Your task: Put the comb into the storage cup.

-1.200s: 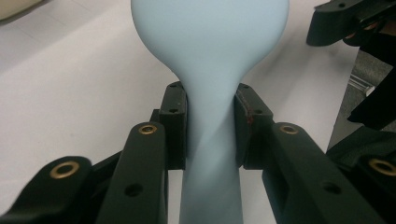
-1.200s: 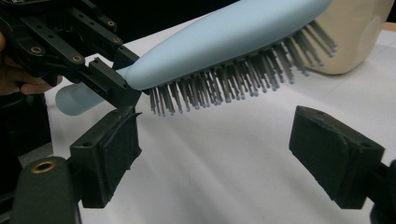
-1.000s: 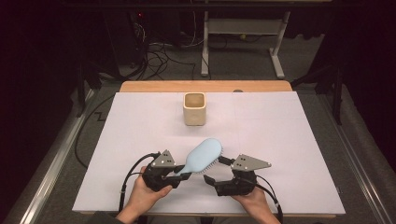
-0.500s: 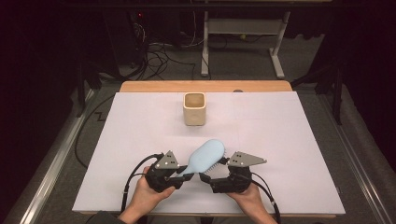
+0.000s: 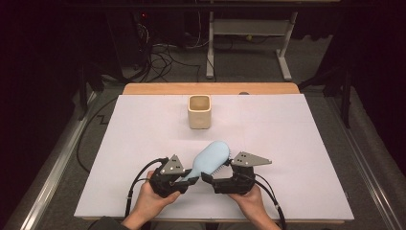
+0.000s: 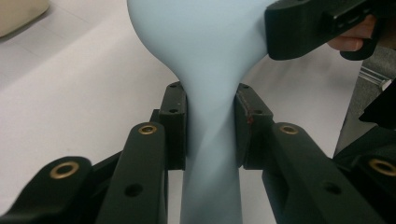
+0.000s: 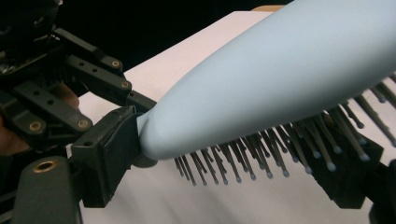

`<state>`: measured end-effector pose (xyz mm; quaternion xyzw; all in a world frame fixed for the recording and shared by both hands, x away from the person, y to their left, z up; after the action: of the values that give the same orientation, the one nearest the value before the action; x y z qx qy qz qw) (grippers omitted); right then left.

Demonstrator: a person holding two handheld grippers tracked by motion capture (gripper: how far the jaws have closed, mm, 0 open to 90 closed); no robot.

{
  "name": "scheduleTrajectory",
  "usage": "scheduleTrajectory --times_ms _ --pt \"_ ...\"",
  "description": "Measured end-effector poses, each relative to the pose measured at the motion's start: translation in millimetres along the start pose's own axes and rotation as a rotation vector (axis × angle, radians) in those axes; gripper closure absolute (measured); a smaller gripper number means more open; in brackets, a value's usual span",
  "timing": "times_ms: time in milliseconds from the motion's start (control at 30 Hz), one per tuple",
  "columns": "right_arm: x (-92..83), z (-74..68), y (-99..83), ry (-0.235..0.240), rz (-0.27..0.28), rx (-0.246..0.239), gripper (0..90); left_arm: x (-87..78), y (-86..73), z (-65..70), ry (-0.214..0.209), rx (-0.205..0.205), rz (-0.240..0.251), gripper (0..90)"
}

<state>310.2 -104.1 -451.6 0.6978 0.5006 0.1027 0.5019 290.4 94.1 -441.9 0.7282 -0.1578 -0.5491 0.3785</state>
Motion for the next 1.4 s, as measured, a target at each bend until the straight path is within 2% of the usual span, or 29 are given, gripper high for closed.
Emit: scheduleTrajectory --times_ms 467,633,767,1400 --pt "6.3 -2.8 7.6 0.018 0.006 0.042 20.1 -2.3 4.6 2.0 0.001 0.012 0.010 69.3" --pt "8.5 -3.8 11.1 0.037 0.001 0.057 24.4 -3.7 6.9 3.8 0.004 0.019 0.013 69.4" --pt "7.0 -3.5 15.1 0.062 -0.009 0.088 29.0 -4.0 7.0 3.5 0.005 0.017 0.015 69.4" --pt "3.5 -9.3 25.8 0.114 -0.055 0.130 43.9 -8.6 8.7 3.1 0.020 0.017 0.023 69.1"
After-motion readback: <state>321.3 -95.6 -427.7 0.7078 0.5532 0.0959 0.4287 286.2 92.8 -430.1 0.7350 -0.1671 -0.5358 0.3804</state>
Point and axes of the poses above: each handheld gripper's, and its own axes: x roughly forward along the jaws, y roughly out of its top, z roughly to its right, the point moved 3 cm from there along x, roughly forward along the jaws, and after that the axes turned 14 degrees about x, right-handed, at the moved point
